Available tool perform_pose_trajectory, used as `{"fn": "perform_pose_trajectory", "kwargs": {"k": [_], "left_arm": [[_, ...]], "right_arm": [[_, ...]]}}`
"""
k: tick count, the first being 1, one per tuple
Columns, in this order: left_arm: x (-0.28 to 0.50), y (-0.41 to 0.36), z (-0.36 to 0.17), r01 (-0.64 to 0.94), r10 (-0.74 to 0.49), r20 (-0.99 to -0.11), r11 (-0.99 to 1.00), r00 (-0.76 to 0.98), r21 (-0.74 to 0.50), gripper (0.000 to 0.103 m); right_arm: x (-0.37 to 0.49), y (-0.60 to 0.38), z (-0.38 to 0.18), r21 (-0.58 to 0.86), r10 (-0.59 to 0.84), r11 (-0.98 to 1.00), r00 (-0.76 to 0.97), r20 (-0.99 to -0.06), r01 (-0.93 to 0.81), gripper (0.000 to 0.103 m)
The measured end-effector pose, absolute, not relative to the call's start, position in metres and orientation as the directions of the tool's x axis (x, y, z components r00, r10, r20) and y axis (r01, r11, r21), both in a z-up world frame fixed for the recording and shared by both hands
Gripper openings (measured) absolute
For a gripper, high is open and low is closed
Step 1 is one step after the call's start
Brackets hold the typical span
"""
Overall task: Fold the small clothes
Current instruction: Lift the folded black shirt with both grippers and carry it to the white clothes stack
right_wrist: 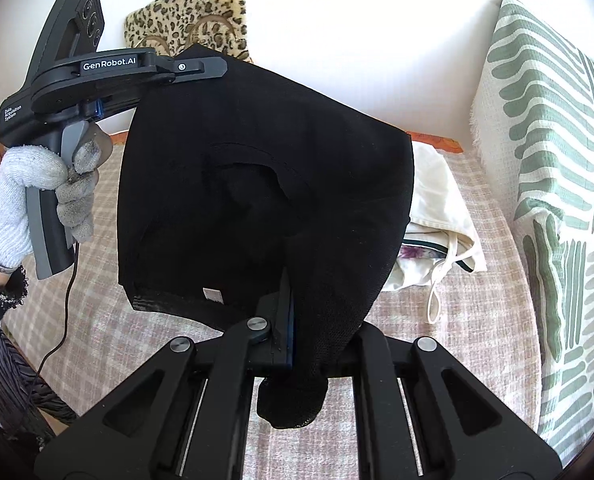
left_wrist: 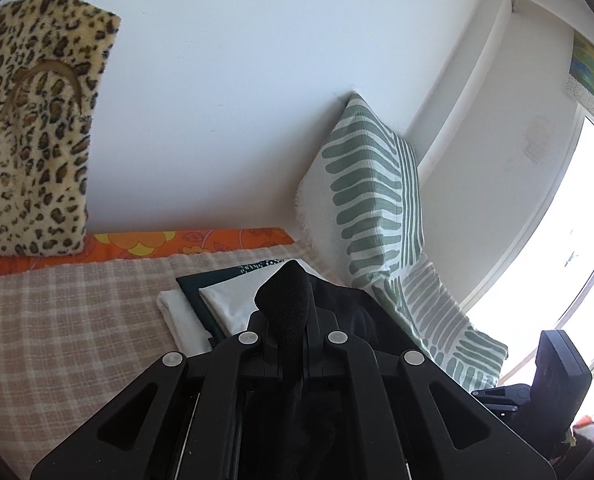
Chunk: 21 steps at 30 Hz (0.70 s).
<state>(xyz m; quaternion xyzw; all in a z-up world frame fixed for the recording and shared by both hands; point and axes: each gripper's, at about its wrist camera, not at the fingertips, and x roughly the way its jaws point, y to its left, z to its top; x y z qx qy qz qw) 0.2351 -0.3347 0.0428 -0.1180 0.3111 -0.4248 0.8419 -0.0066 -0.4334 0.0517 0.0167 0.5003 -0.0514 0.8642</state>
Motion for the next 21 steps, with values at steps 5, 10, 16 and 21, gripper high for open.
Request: {"fn": "perform_pose_trajectory", "kwargs": {"k": [5, 10, 16, 21], "left_arm": [[0.251, -0.361, 0.040, 0.641, -0.794, -0.412, 0.606, 0.448, -0.471, 0.004], [0.268, -0.388, 0.032, 0.645, -0.785, -0.423, 0.616, 0.453, -0.452, 0.004], [0.289, -0.412, 0.022, 0.636, -0.774, -0.430, 0.630, 0.464, -0.447, 0.004], [0.309, -0.419, 0.012, 0.611, -0.745, -0.450, 0.664, 0.492, -0.432, 0.004]], "right_arm": [[0.006, -0.465, 0.054, -0.093, -0.141, 0.988, 0.483, -0.864, 0.123, 0.008], [0.022, -0.496, 0.049, -0.164, -0.203, 0.979, 0.453, -0.868, 0.124, 0.008], [0.048, -0.532, 0.035, -0.162, -0.199, 0.980, 0.450, -0.871, 0.119, 0.008], [0.067, -0.554, 0.017, -0.137, -0.172, 0.985, 0.451, -0.876, 0.110, 0.008]]}}
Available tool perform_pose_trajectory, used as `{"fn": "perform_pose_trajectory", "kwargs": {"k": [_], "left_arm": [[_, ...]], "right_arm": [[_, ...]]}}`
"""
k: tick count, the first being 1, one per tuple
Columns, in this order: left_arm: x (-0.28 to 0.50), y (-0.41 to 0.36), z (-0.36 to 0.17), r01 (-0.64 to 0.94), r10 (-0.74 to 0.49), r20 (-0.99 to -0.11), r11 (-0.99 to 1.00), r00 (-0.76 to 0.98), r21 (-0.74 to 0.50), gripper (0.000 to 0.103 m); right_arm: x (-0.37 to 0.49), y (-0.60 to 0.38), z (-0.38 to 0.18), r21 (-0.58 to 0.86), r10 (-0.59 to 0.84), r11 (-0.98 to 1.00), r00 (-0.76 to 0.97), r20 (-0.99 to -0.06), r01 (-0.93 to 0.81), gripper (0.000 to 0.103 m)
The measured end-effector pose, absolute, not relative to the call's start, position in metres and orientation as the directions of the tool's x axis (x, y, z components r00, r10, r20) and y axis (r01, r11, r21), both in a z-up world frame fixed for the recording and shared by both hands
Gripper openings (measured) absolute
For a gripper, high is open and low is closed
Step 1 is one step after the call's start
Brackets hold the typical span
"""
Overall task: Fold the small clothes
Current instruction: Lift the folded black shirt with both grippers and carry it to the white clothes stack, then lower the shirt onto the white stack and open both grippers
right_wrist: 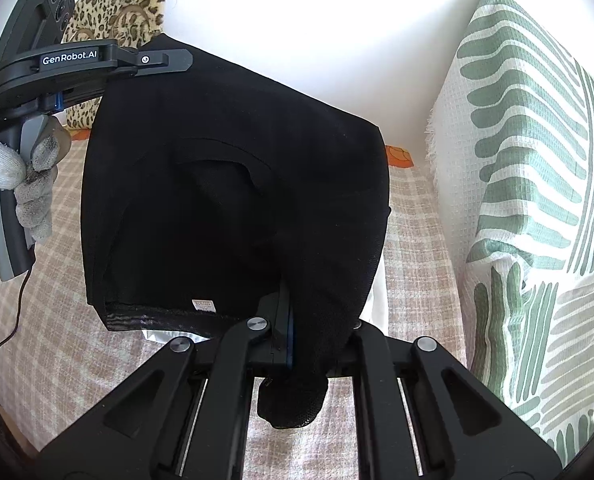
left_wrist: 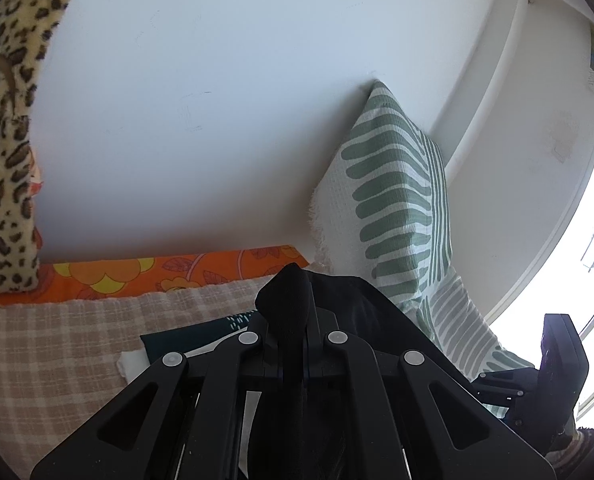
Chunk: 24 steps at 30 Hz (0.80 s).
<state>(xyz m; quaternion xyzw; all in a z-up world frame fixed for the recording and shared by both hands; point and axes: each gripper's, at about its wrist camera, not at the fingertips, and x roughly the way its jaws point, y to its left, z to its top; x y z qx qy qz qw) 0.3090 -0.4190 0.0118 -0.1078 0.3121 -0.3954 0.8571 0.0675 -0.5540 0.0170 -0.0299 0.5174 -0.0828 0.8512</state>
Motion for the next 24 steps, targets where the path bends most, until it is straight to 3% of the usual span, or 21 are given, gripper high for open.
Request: {"fn": "perform_pose_trajectory", "kwargs": {"k": [15, 18, 21, 23, 24], "left_arm": [[0.345, -0.430, -0.019, 0.574, -0.664, -0.530, 0.738, 0.527, -0.354, 0.004], [0.348, -0.430, -0.019, 0.551, -0.615, -0.560, 0.776, 0.555, -0.305, 0.016], [0.350, -0.425, -0.015, 0.533, -0.594, -0.564, 0.793, 0.573, -0.294, 0.019], [0.349, -0.422, -0.011, 0.532, -0.589, -0.563, 0.797, 0.579, -0.287, 0.022], [0.347, -0.420, -0.010, 0.534, -0.592, -0.560, 0.795, 0.580, -0.287, 0.026]], "right_arm": [[0.087, -0.602, -0.021, 0.096, 0.010, 0.982, 0.465, -0.885, 0.160, 0.008], [0.089, -0.614, -0.025, 0.171, 0.072, 0.969, 0.457, -0.886, 0.180, 0.008], [0.085, -0.618, -0.025, 0.178, 0.071, 0.963, 0.444, -0.893, 0.203, 0.021], [0.082, -0.623, -0.025, 0.198, 0.083, 0.955, 0.444, -0.892, 0.220, 0.037], [0.079, -0.625, -0.024, 0.216, 0.093, 0.949, 0.450, -0.888, 0.230, 0.038]]}}
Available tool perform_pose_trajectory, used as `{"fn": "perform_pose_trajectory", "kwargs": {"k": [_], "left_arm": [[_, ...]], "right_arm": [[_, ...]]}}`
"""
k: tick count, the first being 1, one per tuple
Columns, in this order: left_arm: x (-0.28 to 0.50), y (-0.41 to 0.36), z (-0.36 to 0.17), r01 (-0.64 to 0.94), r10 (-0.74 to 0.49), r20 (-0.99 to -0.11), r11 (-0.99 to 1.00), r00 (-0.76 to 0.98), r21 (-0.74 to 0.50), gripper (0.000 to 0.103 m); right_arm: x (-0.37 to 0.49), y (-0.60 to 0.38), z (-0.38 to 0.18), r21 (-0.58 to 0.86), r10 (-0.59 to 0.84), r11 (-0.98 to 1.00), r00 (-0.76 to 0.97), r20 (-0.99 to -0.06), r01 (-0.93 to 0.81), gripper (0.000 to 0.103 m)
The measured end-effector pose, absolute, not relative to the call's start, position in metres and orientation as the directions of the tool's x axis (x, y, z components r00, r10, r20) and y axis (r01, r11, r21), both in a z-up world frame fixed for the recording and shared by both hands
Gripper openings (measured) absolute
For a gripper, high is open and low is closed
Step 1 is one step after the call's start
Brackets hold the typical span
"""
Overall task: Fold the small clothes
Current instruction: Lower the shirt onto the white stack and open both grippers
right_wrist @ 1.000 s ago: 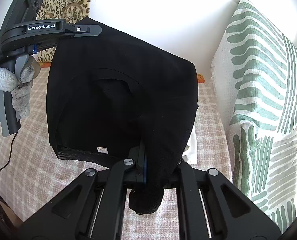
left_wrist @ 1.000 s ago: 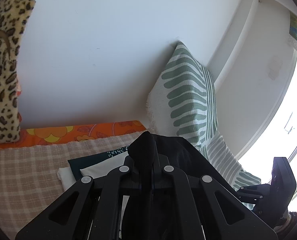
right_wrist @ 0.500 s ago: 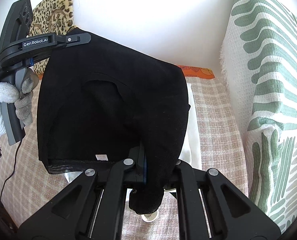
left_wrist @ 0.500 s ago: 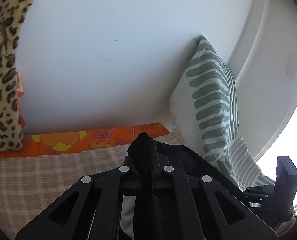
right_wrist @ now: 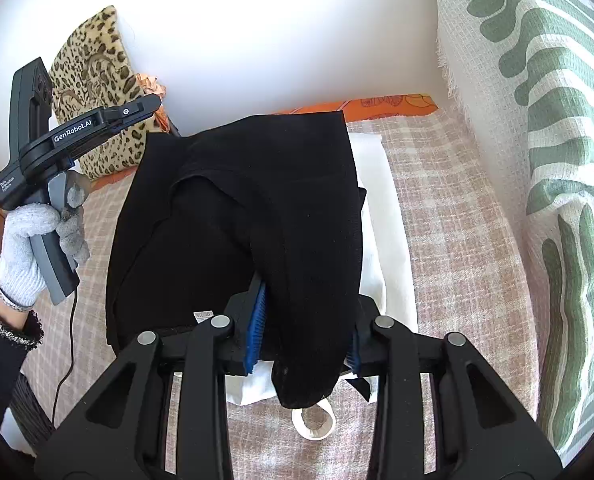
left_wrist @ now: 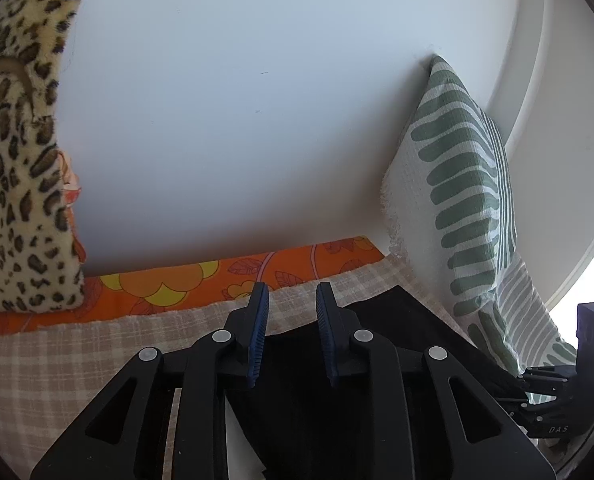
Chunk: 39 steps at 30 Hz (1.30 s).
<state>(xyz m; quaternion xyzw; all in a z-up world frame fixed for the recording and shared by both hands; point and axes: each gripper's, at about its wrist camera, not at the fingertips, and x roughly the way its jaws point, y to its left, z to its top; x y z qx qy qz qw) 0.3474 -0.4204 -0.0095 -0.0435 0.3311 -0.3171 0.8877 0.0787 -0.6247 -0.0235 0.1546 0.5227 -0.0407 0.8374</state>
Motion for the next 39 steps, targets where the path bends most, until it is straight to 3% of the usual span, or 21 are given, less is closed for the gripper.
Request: {"fn": "perform_pose_trajectory", "kwargs": {"k": [2, 15, 16, 17, 18, 23, 25, 27, 30, 35, 39], "left_arm": [[0.344, -0.419, -0.006, 0.544, -0.596, -0.559, 0.791, 0.576, -0.282, 0.030], [0.310, -0.409, 0.002, 0.590, -0.623, -0.560, 0.761, 0.546, -0.270, 0.031], [0.308, -0.410, 0.001, 0.592, -0.624, -0.562, 0.759, 0.544, -0.269, 0.031], [0.306, -0.410, 0.001, 0.595, -0.626, -0.564, 0.756, 0.538, -0.272, 0.031], [0.304, -0.410, 0.001, 0.600, -0.631, -0.567, 0.751, 0.530, -0.275, 0.031], [0.288, -0.417, -0.003, 0.645, -0.649, -0.582, 0.719, 0.490, -0.260, 0.031], [0.279, -0.422, -0.010, 0.670, -0.653, -0.602, 0.700, 0.459, -0.248, 0.031], [0.270, -0.429, -0.020, 0.700, -0.664, -0.622, 0.669, 0.414, -0.248, 0.031], [0.256, -0.439, -0.038, 0.737, -0.673, -0.654, 0.626, 0.346, -0.254, 0.031], [0.234, -0.453, -0.065, 0.786, -0.652, -0.702, 0.580, 0.288, -0.216, 0.031], [0.226, -0.457, -0.074, 0.803, -0.638, -0.709, 0.570, 0.299, -0.174, 0.031]], "right_arm": [[0.074, -0.629, -0.021, 0.256, 0.120, 0.936, 0.466, -0.877, 0.241, 0.039], [0.042, -0.637, -0.027, 0.414, 0.222, 0.853, 0.496, -0.840, 0.318, 0.040], [0.041, -0.635, -0.029, 0.426, 0.233, 0.845, 0.496, -0.837, 0.322, 0.035], [0.041, -0.633, -0.031, 0.435, 0.240, 0.839, 0.495, -0.835, 0.326, 0.015], [0.042, -0.631, -0.033, 0.457, 0.262, 0.826, 0.494, -0.829, 0.329, 0.007], [0.034, -0.627, -0.021, 0.649, 0.410, 0.714, 0.595, -0.691, 0.261, 0.005], [0.032, -0.627, -0.024, 0.571, 0.343, 0.761, 0.556, -0.757, 0.308, 0.005], [0.033, -0.627, -0.032, 0.443, 0.251, 0.825, 0.476, -0.843, 0.351, 0.007], [0.030, -0.625, -0.029, 0.430, 0.274, 0.851, 0.442, -0.854, 0.302, 0.011], [0.032, -0.629, 0.013, 0.431, 0.286, 0.885, 0.526, -0.801, 0.175, 0.054], [0.064, -0.645, 0.027, 0.436, 0.265, 0.879, 0.565, -0.782, 0.192, 0.055]]}}
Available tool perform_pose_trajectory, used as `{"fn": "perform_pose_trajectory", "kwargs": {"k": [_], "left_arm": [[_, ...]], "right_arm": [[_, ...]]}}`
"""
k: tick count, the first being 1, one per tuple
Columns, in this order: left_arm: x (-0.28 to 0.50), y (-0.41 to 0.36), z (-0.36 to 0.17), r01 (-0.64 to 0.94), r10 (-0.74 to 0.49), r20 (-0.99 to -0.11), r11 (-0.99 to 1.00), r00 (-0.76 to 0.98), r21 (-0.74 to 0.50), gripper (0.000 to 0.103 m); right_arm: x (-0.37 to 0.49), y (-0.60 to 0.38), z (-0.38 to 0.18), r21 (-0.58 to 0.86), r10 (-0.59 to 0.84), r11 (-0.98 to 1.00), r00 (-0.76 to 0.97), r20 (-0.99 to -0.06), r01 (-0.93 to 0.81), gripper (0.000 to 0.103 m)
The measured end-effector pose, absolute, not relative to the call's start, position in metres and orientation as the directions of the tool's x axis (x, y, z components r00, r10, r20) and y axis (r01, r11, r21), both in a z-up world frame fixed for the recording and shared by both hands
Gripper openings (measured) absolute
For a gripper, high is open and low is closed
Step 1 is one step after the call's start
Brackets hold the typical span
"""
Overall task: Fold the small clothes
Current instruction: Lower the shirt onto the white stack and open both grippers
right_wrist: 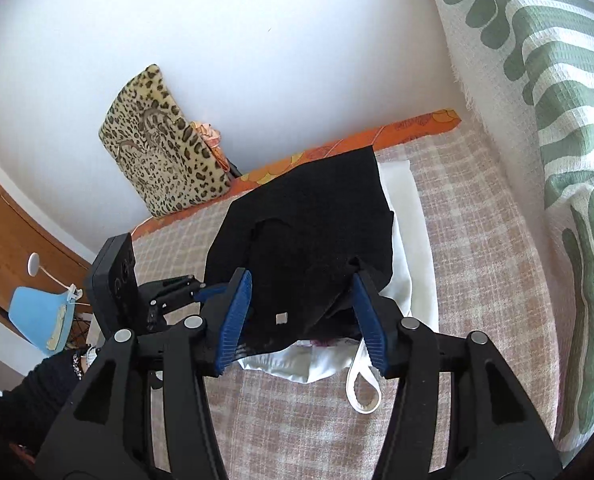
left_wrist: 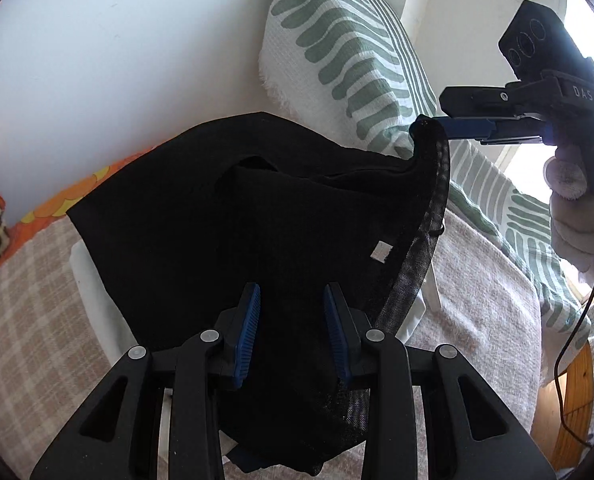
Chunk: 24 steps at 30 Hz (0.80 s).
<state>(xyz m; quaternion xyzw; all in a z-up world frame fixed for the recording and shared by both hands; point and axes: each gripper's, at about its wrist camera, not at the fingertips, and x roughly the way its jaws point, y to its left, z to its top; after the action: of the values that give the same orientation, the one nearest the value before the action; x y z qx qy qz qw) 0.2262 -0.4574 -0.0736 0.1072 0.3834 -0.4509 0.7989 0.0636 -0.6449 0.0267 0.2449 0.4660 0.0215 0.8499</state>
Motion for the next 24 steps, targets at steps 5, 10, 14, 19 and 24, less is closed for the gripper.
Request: {"fn": "perform_pose_trajectory", "kwargs": {"k": [5, 10, 14, 19, 24], "left_arm": [[0.224, -0.459, -0.074, 0.811, -0.639, -0.711, 0.560, 0.292, -0.170, 0.031], [0.222, -0.457, -0.073, 0.825, -0.645, -0.709, 0.542, 0.286, -0.160, 0.031], [0.220, -0.455, -0.074, 0.826, -0.651, -0.705, 0.538, 0.282, -0.166, 0.031], [0.219, -0.451, -0.075, 0.829, -0.656, -0.702, 0.532, 0.276, -0.171, 0.031], [0.216, -0.449, -0.075, 0.844, -0.662, -0.702, 0.510, 0.262, -0.166, 0.031]], "right_arm": [[0.109, -0.658, 0.020, 0.330, 0.182, 0.922, 0.527, -0.830, 0.200, 0.055], [0.137, -0.673, 0.012, 0.317, 0.141, 0.915, 0.539, -0.830, 0.249, 0.055], [0.166, -0.679, -0.026, 0.317, 0.139, 0.896, 0.482, -0.865, 0.310, 0.055], [0.191, -0.682, -0.062, 0.346, 0.170, 0.872, 0.448, -0.878, 0.346, 0.039], [0.198, -0.656, -0.057, 0.201, 0.079, 0.949, 0.437, -0.896, 0.242, 0.005]]}}
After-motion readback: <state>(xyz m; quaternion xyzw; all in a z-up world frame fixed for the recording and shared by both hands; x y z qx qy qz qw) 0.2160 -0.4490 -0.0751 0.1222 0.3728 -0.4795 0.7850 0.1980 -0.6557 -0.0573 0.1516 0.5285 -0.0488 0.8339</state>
